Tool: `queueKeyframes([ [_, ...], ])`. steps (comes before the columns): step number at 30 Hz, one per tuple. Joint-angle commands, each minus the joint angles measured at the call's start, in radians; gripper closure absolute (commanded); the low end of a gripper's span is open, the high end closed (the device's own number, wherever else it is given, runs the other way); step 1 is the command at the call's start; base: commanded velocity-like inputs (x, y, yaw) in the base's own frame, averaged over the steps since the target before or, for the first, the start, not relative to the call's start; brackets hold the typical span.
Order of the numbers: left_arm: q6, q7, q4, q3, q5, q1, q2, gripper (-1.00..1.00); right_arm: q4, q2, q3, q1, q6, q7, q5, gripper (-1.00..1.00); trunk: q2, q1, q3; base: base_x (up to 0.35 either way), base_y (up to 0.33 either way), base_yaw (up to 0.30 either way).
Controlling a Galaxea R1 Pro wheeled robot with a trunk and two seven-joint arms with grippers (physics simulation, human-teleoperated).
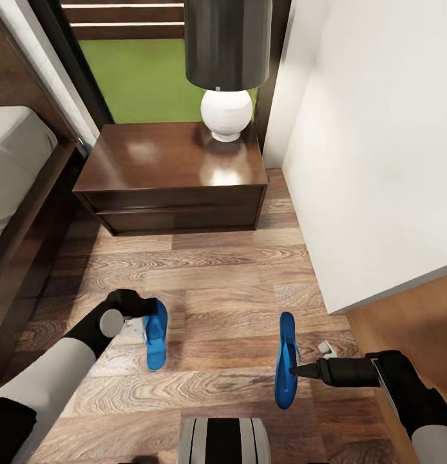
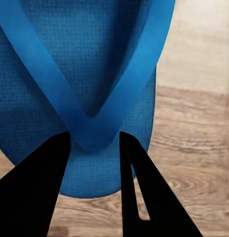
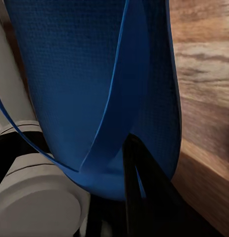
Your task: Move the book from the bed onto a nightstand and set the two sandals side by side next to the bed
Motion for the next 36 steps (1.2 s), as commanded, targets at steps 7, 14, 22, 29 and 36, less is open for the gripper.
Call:
queueKeyframes([
  [7,-0.006,0.005,0.007,0.369,0.189,0.004,-0.019,1.0,0.0,0.001,-0.003,-0.001,0.015,0.013,0.01,1.0,0.0,0.0,-0.001,0.0,0.0,0.0],
  [14,0.057,0.004,0.018,0.399,0.218,0.006,-0.023,1.0,0.0,0.001,-0.003,-0.001,0.015,0.013,0.01,1.0,0.0,0.0,-0.001,0.0,0.0,0.0],
  [22,0.342,0.001,0.127,0.402,0.221,0.007,-0.032,1.0,0.0,0.001,-0.003,-0.001,0.015,0.013,0.01,1.0,0.0,0.0,-0.001,0.0,0.0,0.0],
  [29,0.381,0.008,0.136,0.406,0.224,0.007,-0.031,1.0,0.0,0.001,-0.003,-0.001,0.015,0.013,0.01,1.0,0.0,0.0,-0.001,0.0,0.0,0.0],
  [36,0.311,0.008,0.136,0.567,0.344,0.007,-0.027,1.0,-0.001,0.001,-0.003,-0.001,0.015,0.013,0.01,1.0,0.0,0.0,-0.001,0.0,0.0,0.0],
])
